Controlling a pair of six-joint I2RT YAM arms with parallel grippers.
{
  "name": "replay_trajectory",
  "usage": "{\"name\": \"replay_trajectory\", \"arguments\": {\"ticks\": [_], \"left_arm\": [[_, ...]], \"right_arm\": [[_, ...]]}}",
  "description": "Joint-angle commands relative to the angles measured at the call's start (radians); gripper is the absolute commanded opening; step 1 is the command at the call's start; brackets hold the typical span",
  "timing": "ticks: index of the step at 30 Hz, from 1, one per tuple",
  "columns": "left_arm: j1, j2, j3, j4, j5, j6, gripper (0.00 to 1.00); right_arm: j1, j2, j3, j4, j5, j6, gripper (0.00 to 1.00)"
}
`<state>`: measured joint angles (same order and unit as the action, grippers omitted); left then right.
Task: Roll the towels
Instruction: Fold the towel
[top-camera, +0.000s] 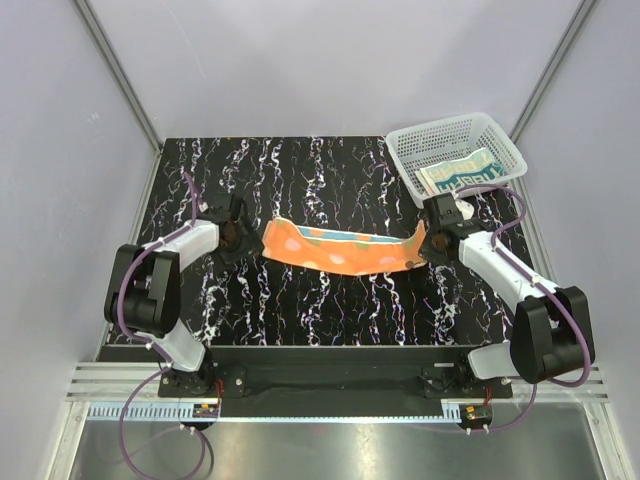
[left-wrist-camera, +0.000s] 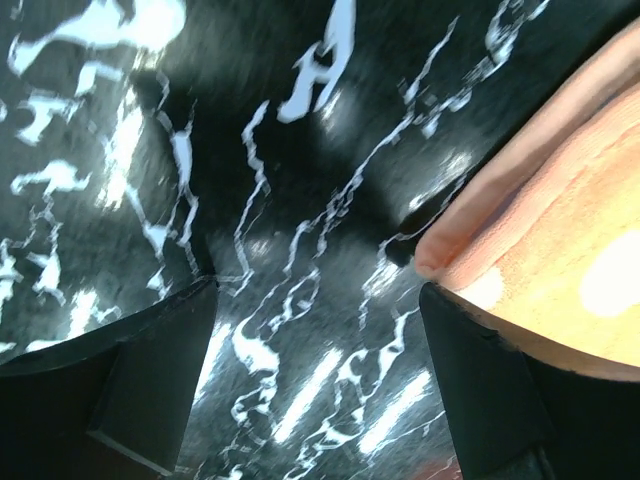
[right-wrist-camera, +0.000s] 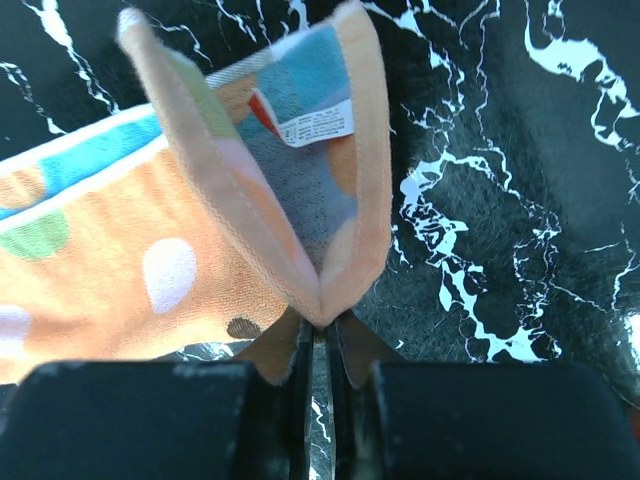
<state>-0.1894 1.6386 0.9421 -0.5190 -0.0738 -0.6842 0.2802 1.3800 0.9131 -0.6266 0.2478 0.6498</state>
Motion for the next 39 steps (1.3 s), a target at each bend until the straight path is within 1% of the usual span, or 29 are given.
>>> {"name": "replay_trajectory", "arguments": {"ticks": [1, 7, 9, 12, 15, 18, 19, 22, 23, 24, 25, 30, 33, 34, 35, 37, 38, 39], "left_arm": [[-0.001, 0.044, -0.028, 0.128, 0.100, -0.041, 0.88], [-0.007, -0.048, -0.089, 0.244, 0.173, -0.060, 0.88], [-0.008, -0.059, -0.104, 0.255, 0.178, -0.064, 0.88], [-0.008, -0.028, -0.105, 0.275, 0.193, -0.069, 0.88], [-0.013, 0.052, -0.101, 0.316, 0.244, -0.077, 0.79], [-0.027, 0.101, -0.094, 0.349, 0.270, -0.094, 0.63], [-0.036, 0.110, -0.088, 0.350, 0.269, -0.097, 0.53], [-0.048, 0.125, -0.069, 0.347, 0.266, -0.101, 0.35], [-0.050, 0.125, -0.068, 0.341, 0.263, -0.103, 0.24], [-0.050, 0.118, -0.063, 0.323, 0.253, -0.103, 0.17], [-0.051, 0.112, -0.065, 0.311, 0.249, -0.103, 0.13], [-0.064, 0.024, -0.104, 0.235, 0.209, -0.106, 0.12], [-0.074, -0.020, -0.160, 0.228, 0.203, -0.110, 0.13], [-0.079, -0.028, -0.186, 0.232, 0.204, -0.110, 0.13], [-0.081, -0.036, -0.199, 0.234, 0.204, -0.110, 0.13], [-0.084, -0.052, -0.218, 0.238, 0.204, -0.112, 0.13], [-0.084, -0.059, -0.235, 0.238, 0.206, -0.110, 0.13], [-0.085, -0.060, -0.241, 0.240, 0.207, -0.110, 0.13]], "right_arm": [[-0.006, -0.018, 0.058, -0.045, 0.050, -0.039, 0.03], [-0.004, -0.027, 0.056, -0.058, 0.056, -0.047, 0.03], [-0.006, -0.025, 0.052, -0.059, 0.056, -0.049, 0.03], [-0.006, -0.021, 0.046, -0.048, 0.048, -0.045, 0.03], [-0.006, -0.010, 0.046, -0.045, 0.044, -0.045, 0.02], [-0.007, -0.009, 0.049, -0.045, 0.045, -0.052, 0.02], [-0.006, -0.010, 0.052, -0.047, 0.048, -0.055, 0.02], [-0.006, -0.013, 0.062, -0.056, 0.057, -0.067, 0.01], [-0.006, -0.015, 0.070, -0.062, 0.064, -0.073, 0.01], [-0.006, -0.015, 0.076, -0.067, 0.068, -0.076, 0.01], [-0.006, -0.016, 0.098, -0.083, 0.076, -0.088, 0.01], [0.005, 0.016, 0.196, -0.131, 0.028, -0.153, 0.00], [0.063, 0.045, 0.300, -0.171, 0.039, -0.177, 0.00], [0.112, 0.059, 0.323, -0.182, 0.060, -0.180, 0.00], [0.135, 0.073, 0.349, -0.192, 0.070, -0.177, 0.00], [0.184, 0.131, 0.429, -0.225, 0.091, -0.165, 0.00], [0.230, 0.152, 0.455, -0.234, 0.097, -0.161, 0.00], [0.252, 0.201, 0.510, -0.251, 0.103, -0.156, 0.00]]}}
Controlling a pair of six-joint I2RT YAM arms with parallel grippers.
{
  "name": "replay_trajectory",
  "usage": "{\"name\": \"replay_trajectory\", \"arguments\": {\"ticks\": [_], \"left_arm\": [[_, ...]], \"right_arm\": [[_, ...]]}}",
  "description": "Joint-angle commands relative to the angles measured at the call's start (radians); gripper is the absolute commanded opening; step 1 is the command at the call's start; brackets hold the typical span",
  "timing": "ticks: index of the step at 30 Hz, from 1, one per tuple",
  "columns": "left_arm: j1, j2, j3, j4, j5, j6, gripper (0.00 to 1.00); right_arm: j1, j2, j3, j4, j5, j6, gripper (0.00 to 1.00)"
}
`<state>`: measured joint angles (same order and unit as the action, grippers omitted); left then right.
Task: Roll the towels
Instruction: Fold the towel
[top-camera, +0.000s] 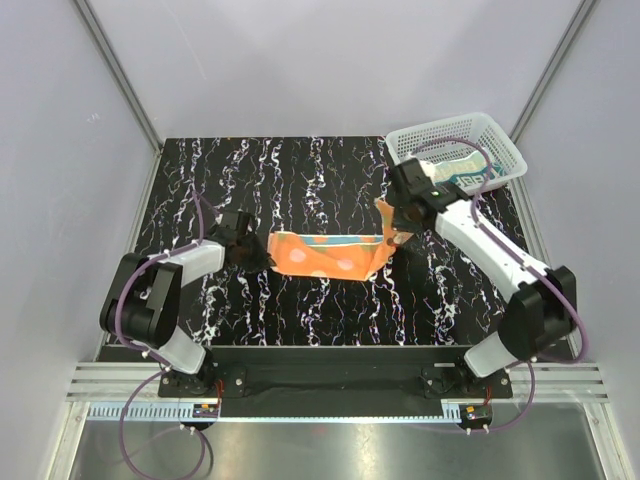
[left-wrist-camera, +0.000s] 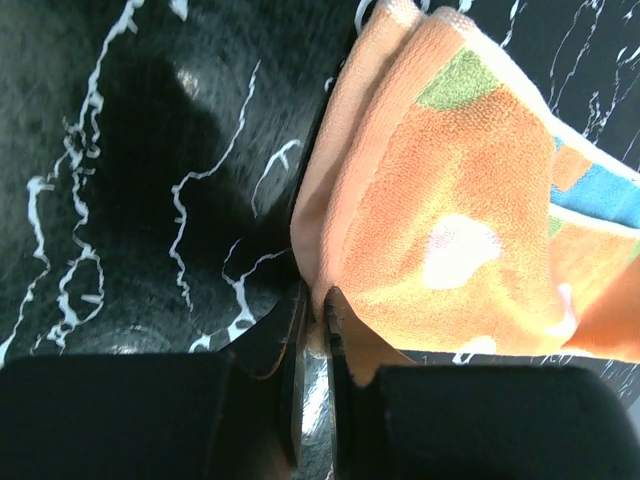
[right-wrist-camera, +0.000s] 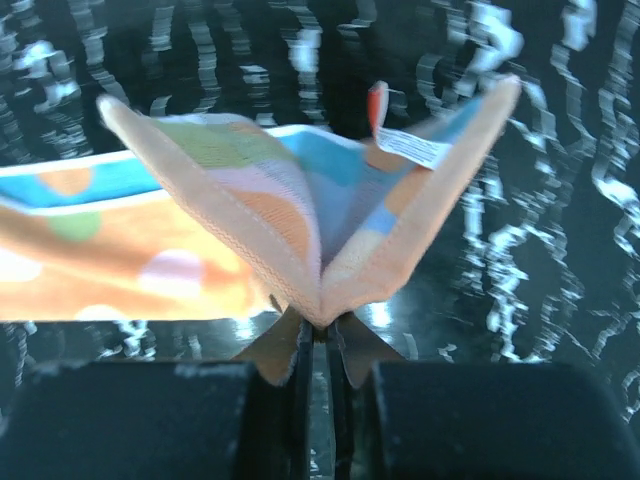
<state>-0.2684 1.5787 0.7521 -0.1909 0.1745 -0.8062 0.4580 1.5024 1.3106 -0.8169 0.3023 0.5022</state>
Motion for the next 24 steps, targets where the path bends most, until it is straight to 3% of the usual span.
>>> {"name": "replay_trajectory", "arguments": {"ticks": [1, 8, 15, 18, 24], "left_arm": [[-0.006, -0.002, -0.057, -0.090, -0.038, 0.012, 0.13], [-0.006, -0.014, -0.082, -0.073, -0.015, 0.018, 0.13], [-0.006, -0.016, -0.076, -0.073, -0.003, 0.032, 0.13], [-0.006, -0.008, -0.076, -0.071, -0.001, 0.038, 0.13], [-0.006, 0.007, -0.076, -0.067, -0.003, 0.048, 0.13]], "right_arm": [[0.118, 0.106, 0.140, -0.068, 0.058, -0.001, 0.00], [0.295, 0.387, 0.444, -0.162, 0.104, 0.024, 0.00], [0.462, 0.735, 0.852, -0.326, 0.146, 0.039, 0.00], [0.496, 0.815, 0.961, -0.363, 0.138, 0.050, 0.00], [0.559, 0.852, 1.006, -0.363, 0.132, 0.068, 0.00]]}}
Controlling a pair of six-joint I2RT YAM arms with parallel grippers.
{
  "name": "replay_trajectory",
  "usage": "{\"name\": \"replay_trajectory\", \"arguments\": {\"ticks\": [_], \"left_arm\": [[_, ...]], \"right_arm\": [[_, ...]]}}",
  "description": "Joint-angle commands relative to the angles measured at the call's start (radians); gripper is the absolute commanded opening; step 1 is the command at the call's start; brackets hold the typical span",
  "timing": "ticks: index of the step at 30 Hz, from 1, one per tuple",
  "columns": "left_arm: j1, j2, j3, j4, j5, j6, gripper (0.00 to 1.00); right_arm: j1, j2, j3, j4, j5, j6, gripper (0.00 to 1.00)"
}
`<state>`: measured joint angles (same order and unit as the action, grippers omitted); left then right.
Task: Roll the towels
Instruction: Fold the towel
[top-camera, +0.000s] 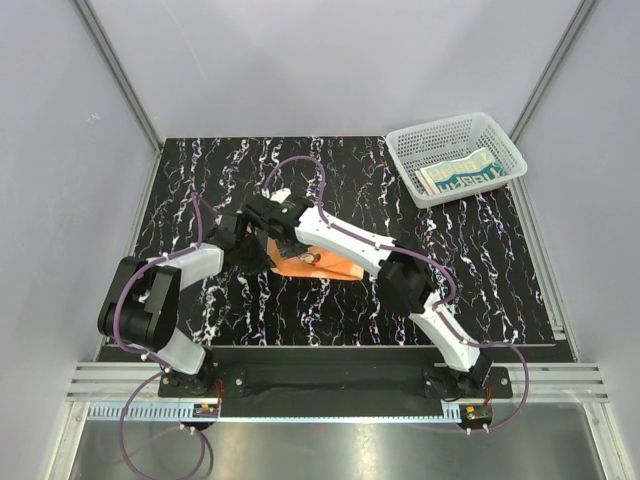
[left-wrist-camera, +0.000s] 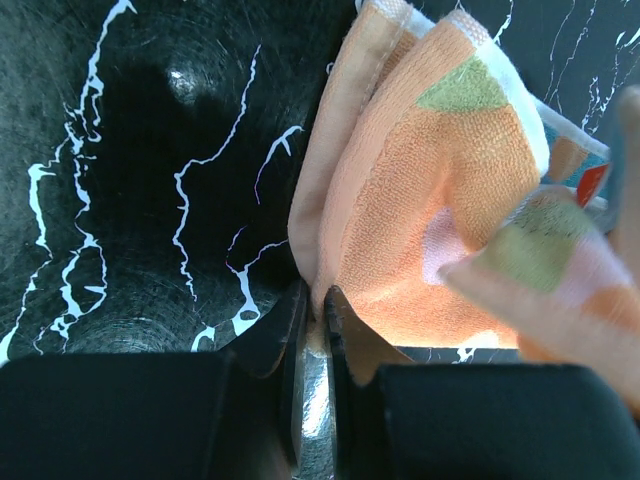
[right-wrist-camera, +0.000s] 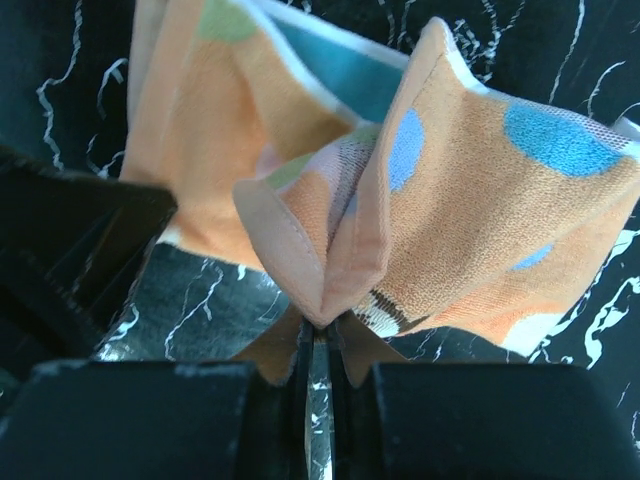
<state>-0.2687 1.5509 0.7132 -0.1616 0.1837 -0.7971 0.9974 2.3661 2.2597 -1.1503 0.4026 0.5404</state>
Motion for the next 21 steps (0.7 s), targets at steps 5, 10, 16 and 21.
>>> {"name": "replay_trajectory", "arguments": {"ticks": [5, 10, 16, 21], "left_arm": [[-0.006, 0.038, -0.034, -0.096, -0.015, 0.041, 0.13], [-0.006, 0.038, -0.031, -0.099, -0.012, 0.045, 0.13], [-0.006, 0.038, -0.031, -0.102, -0.010, 0.045, 0.13], [-0.006, 0.035, -0.029, -0.111, -0.004, 0.044, 0.24]], "right_arm": [[0.030, -0.007, 0.105, -0.064, 0.114, 0.070, 0.00], [0.030, -0.014, 0.141, -0.029, 0.148, 0.069, 0.00], [0.043, -0.002, 0.046, 0.069, 0.047, 0.063, 0.00], [0.070, 0.018, -0.049, 0.132, -0.041, 0.049, 0.21]]}}
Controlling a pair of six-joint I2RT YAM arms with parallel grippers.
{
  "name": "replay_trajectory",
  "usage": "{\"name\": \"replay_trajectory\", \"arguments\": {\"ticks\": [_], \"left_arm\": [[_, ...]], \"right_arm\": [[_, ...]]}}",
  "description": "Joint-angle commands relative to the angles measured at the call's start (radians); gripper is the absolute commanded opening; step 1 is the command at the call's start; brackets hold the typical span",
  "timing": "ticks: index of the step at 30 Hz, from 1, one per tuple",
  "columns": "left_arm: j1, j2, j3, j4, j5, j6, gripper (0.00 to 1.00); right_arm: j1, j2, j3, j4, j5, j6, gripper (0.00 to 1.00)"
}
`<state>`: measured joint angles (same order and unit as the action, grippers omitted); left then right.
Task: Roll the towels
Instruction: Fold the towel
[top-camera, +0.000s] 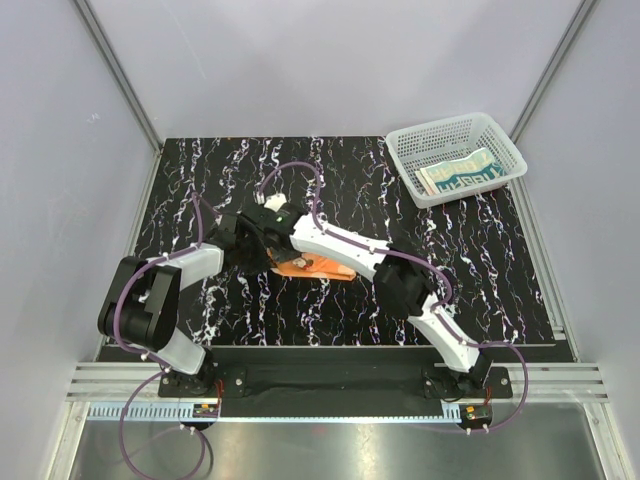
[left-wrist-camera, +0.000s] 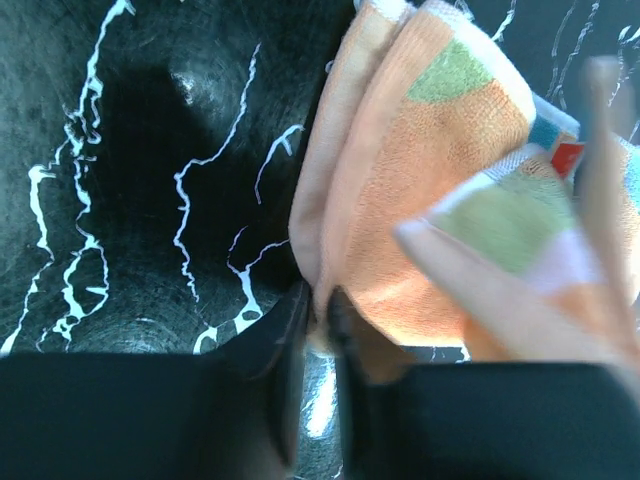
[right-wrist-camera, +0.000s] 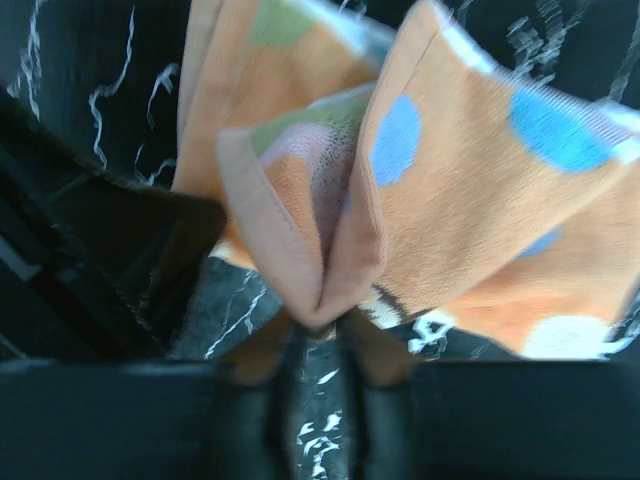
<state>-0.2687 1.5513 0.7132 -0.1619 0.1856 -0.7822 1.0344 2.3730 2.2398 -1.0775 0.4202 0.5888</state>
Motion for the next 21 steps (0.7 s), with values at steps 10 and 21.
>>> {"name": "replay_trajectory", "arguments": {"ticks": [10, 21], "left_arm": [[0.031, -0.040, -0.021, -0.205, -0.028, 0.031, 0.77], [0.121, -0.313, 0.051, -0.401, -0.182, 0.023, 0.74]], "right_arm": [[0.061, -0.182, -0.187, 0.159, -0.052, -0.024, 0.73], [0.015, -0.670, -0.646, 0.275, -0.007, 0.086, 0.87]]}}
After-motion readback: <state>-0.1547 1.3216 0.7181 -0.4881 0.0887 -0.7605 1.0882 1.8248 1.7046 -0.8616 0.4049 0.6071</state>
